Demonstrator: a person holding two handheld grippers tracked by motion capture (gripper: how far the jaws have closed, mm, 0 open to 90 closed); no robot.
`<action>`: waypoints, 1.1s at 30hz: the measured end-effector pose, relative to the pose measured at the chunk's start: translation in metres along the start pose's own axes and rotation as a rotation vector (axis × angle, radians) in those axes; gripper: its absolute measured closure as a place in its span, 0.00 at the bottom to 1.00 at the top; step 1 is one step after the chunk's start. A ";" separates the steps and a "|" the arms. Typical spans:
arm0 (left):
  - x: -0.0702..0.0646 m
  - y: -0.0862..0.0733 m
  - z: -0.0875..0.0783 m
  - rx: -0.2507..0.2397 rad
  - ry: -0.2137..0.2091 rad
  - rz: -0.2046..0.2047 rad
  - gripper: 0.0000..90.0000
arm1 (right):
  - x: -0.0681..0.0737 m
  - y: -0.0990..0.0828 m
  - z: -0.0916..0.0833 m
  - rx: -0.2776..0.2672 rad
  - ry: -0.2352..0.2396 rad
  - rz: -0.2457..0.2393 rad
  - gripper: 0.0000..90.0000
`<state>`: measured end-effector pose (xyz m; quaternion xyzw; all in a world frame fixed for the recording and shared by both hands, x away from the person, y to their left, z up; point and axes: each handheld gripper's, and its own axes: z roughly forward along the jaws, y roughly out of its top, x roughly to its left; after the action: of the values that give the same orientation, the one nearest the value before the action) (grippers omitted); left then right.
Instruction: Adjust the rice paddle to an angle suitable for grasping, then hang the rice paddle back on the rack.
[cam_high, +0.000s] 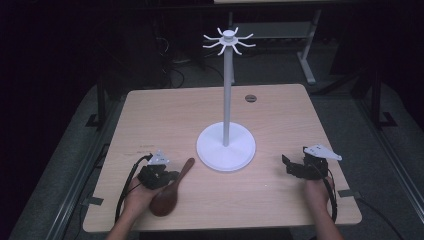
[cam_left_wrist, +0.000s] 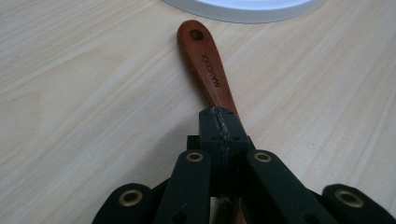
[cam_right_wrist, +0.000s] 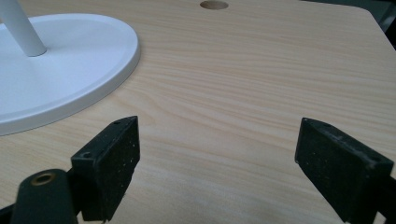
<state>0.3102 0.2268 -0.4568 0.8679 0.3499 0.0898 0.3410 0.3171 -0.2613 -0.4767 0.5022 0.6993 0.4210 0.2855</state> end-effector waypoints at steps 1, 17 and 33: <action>-0.001 0.000 0.001 -0.002 0.000 0.002 1.00 | 0.000 0.000 0.000 0.000 0.000 0.000 0.15; -0.017 0.005 0.005 0.024 -0.042 0.052 0.99 | 0.000 0.000 0.000 -0.001 0.001 0.000 0.15; -0.034 0.045 0.001 0.291 -0.012 0.025 0.77 | 0.000 0.000 0.000 0.001 0.000 -0.002 0.15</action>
<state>0.3096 0.1801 -0.4253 0.9130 0.3463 0.0374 0.2125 0.3168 -0.2612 -0.4766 0.5016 0.7000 0.4204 0.2858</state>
